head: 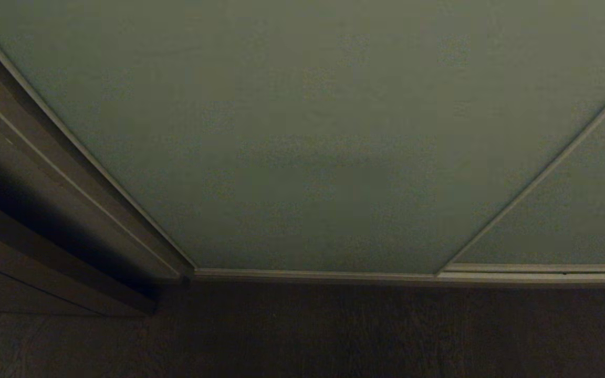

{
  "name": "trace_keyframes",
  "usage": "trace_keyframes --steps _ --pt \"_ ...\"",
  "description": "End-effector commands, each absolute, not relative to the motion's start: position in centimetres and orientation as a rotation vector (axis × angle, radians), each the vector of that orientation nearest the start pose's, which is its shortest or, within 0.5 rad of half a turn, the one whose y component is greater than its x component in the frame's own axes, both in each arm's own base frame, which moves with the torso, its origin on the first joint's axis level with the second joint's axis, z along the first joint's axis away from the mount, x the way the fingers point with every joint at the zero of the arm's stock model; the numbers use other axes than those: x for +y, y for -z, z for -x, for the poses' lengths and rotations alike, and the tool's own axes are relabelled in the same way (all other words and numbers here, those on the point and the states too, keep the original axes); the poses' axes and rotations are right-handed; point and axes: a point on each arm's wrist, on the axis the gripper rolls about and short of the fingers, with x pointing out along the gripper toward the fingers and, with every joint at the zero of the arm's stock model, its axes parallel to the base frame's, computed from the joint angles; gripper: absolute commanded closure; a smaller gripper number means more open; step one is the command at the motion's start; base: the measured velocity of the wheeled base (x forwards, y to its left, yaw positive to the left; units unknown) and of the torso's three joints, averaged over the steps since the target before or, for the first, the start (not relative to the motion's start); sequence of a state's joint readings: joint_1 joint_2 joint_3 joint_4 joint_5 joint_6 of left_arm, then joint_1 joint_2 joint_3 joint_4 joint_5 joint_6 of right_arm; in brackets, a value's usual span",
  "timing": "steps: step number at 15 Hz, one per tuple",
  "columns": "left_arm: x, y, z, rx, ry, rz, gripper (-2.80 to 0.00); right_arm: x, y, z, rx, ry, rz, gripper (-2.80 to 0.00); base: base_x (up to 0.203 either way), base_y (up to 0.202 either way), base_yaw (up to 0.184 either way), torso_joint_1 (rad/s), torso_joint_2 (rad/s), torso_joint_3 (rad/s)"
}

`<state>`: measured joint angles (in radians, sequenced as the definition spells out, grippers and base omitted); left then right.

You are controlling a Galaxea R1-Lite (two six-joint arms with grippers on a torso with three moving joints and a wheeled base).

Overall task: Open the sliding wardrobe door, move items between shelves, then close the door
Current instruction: Close the door

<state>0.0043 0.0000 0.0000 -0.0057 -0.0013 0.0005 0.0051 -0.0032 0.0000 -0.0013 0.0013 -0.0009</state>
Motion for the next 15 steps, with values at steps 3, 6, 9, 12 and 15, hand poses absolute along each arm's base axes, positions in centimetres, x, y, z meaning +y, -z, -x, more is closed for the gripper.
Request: trace_keyframes --steps 3,6,9,12,15 --pt "0.0 -7.6 2.3 -0.006 -0.008 0.01 0.0 0.0 -7.6 2.3 -0.005 -0.006 0.002 0.0 0.0 0.0 0.0 0.0 0.0 0.0" --pt "0.0 -7.6 2.3 -0.001 -0.008 -0.008 0.0 0.0 -7.6 2.3 -0.005 -0.006 0.002 0.0 0.0 0.0 0.0 0.0 0.0 0.0" --pt "0.0 -7.6 2.3 0.005 -0.005 -0.003 0.0 0.0 -7.6 2.3 -0.005 -0.008 0.002 0.0 0.0 0.0 0.0 0.0 0.0 0.0" --pt "0.0 -7.6 2.4 0.035 -0.001 -0.01 0.0 0.0 -7.6 2.3 -0.005 -0.006 0.002 0.0 0.0 0.0 0.0 0.0 0.0 0.0" --pt "0.0 -10.0 3.2 -0.031 -0.012 -0.055 0.0 0.0 -7.6 2.3 -0.005 -0.007 0.002 0.0 0.0 0.0 0.0 0.0 0.0 0.0"
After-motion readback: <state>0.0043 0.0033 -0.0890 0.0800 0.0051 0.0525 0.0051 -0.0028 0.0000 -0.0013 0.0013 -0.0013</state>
